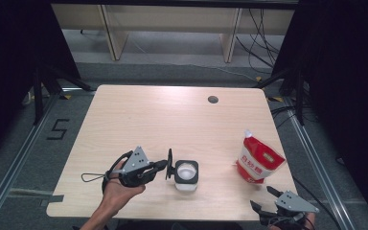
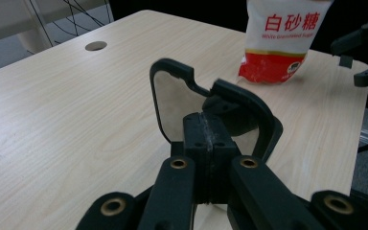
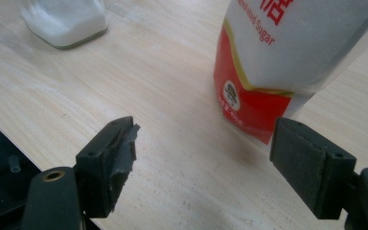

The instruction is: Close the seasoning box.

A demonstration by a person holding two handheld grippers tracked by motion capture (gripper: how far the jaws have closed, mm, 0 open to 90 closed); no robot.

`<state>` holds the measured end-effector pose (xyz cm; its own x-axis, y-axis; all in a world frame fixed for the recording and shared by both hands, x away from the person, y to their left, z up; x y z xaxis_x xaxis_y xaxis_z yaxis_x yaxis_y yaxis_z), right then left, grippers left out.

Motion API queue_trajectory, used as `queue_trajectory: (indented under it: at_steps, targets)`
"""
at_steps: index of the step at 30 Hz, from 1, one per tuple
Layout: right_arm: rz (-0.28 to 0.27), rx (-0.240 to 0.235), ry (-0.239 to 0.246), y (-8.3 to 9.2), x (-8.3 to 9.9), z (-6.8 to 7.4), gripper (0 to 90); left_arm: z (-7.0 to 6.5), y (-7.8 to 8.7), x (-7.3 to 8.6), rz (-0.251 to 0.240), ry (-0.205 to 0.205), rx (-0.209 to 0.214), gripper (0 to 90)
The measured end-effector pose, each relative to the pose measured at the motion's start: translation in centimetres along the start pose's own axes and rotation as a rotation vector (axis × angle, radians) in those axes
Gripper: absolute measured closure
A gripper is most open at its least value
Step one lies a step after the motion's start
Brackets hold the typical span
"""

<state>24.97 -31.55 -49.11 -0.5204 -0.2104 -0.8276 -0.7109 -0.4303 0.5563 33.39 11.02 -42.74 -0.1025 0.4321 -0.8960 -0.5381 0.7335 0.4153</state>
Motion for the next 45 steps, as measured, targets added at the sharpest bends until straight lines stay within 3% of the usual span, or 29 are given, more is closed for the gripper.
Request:
queue_trajectory:
  at_steps: [3,5,7,10,25,27,29,35,36,37,38,45]
  targets:
    - [0.014,-0.002,-0.004,0.0,0.0,0.0,25.0,0.0,0.1,-0.6,0.002,-0.014,-0.001,89.0]
    - [0.004,0.001,0.024,-0.1,0.0,-0.3,25.1,-0.1,-0.1,-0.8,-0.001,-0.021,-0.005,88.8]
    - [0.027,0.001,-0.028,0.1,0.1,0.1,25.0,-0.4,-0.5,-0.9,-0.004,-0.025,0.005,88.7]
    - [-0.001,0.003,0.018,0.0,0.0,-0.3,24.9,-0.7,-1.1,-1.3,-0.001,-0.041,0.018,88.6]
    - [-0.002,0.003,0.02,0.0,0.0,-0.3,24.8,-2.4,-3.8,-1.7,0.035,-0.066,0.073,88.1]
    - [-0.003,0.002,0.02,0.0,0.0,-0.3,24.8,-2.7,-4.5,-1.7,0.036,-0.102,0.085,88.0]
    - [-0.003,0.003,0.021,0.0,0.0,-0.3,24.8,-3.2,-4.8,-1.6,0.054,-0.078,0.103,87.8]
    - [-0.001,0.003,0.024,0.0,0.0,-0.3,24.8,-3.8,-6.0,-1.2,0.082,-0.102,0.119,87.7]
    - [0.008,-0.002,0.013,0.0,0.0,-0.2,24.7,-4.1,-6.0,-1.0,0.097,-0.07,0.116,87.7]
    - [0.01,-0.003,0.01,0.0,0.0,-0.2,24.7,-4.0,-6.3,-1.0,0.093,-0.101,0.123,87.7]
    - [0.0,0.002,0.026,0.0,0.0,-0.3,24.7,-4.1,-6.4,-0.8,0.09,-0.1,0.127,87.9]
    - [-0.001,0.002,0.019,0.0,-0.1,-0.3,24.7,-4.0,-6.3,-1.0,0.08,-0.092,0.119,87.4]
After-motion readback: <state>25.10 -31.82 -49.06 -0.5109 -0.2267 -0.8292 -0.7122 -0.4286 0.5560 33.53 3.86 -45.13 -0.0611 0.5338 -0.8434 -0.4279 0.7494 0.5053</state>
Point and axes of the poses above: each handheld gripper's, and its own axes: y roughly backward along the jaws, x roughly out of its underside, z roughly to its left, the point moved 1 cm from there along -y, roughly forward along the jaws, and after that the axes turned 10 degrees about -y, right-handed, at the moved point
